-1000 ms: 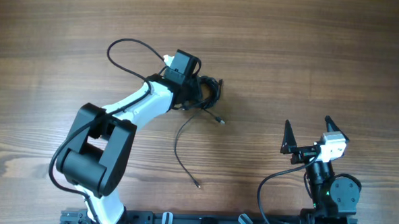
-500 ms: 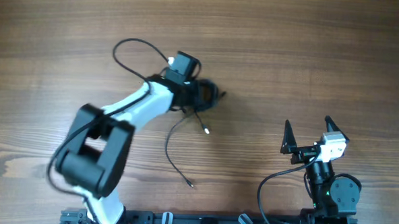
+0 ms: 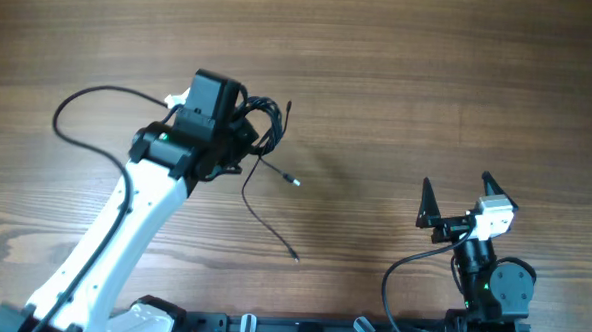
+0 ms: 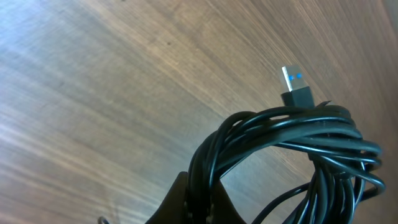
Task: Untangle cables
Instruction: 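Lift the cable bundle with the left gripper, letting loose ends hang, then move the right gripper toward the held bundle and grasp a loop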
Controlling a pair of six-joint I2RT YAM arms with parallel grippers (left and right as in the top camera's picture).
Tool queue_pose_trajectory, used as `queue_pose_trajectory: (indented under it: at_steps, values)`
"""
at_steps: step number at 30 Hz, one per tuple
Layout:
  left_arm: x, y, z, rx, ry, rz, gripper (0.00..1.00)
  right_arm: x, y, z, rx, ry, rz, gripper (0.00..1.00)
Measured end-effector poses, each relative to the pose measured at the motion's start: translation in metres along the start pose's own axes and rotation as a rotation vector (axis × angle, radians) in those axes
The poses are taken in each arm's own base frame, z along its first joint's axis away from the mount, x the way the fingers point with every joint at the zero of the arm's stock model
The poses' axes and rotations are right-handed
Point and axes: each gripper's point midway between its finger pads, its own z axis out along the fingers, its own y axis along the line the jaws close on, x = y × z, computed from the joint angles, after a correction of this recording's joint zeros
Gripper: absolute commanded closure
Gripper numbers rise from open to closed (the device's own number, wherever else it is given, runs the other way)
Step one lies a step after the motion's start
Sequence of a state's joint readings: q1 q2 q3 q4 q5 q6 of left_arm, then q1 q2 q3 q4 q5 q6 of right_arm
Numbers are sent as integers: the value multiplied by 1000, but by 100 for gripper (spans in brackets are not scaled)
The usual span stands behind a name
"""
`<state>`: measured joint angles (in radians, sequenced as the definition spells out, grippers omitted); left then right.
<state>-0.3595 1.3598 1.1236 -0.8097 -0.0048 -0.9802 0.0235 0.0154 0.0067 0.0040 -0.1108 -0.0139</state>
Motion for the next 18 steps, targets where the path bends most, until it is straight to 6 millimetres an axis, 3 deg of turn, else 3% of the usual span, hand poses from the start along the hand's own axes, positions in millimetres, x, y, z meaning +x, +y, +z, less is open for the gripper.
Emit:
queue_pose_trajectory:
  at_steps: [4,7,9,10,12,13,18]
  values:
    - [-2,14,-40,8,-61,-32,96,-6,8,0,-49,-24,62,0]
    - [0,23,-54,1,-75,-99,96,-6,40,-5,-236,28,449,0]
    - [0,25,-53,-6,-76,-137,96,-6,54,-8,-314,81,645,0]
    - [0,25,-52,-12,-76,-158,96,-4,64,-12,-365,143,833,0]
    - [0,26,-49,-21,-72,-176,96,-10,69,-13,-398,183,1034,0]
    - [0,26,-47,-26,-69,-183,96,-15,70,-13,-409,172,1043,1]
    - [-2,22,-38,-30,-66,-169,96,-4,63,-4,-310,267,926,0]
